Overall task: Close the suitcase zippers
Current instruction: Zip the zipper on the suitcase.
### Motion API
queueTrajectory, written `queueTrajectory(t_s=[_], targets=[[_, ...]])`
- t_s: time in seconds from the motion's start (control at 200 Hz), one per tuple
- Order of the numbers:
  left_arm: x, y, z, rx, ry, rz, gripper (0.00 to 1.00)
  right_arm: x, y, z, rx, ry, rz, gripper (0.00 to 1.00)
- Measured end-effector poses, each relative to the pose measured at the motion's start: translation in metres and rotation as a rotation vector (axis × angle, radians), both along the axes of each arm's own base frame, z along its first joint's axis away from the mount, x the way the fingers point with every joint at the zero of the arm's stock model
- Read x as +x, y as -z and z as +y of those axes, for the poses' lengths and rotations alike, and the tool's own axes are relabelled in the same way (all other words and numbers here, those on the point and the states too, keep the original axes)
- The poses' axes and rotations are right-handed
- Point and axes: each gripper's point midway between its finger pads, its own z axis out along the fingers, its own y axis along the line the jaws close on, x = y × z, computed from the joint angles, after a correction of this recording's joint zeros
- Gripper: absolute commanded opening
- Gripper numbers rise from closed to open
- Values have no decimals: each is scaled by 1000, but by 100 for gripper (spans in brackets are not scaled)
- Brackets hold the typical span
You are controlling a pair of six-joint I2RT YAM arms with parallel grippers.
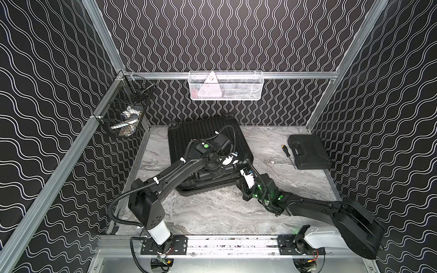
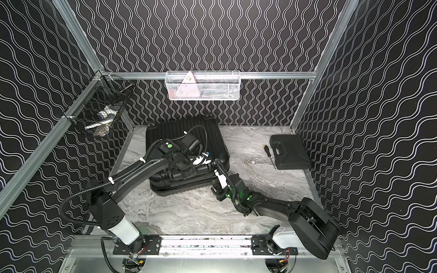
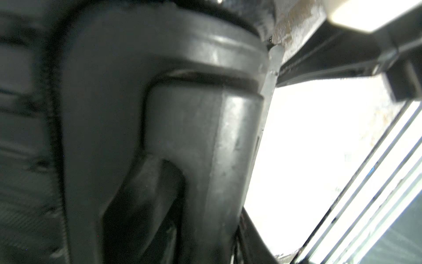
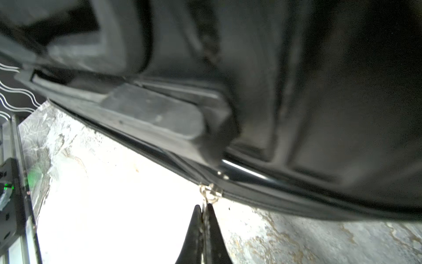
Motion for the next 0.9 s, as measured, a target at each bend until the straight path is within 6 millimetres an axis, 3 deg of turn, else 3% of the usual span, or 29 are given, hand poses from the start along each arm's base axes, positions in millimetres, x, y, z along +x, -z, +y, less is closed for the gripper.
queueTrajectory(t_s=[0.445, 0.896], targets=[[16, -5, -28, -47, -107, -7, 16, 2, -1, 21, 27, -11, -11, 0], [31, -9, -45, -115, -216, -5, 16, -14, -1, 54, 38, -95, -19, 0]])
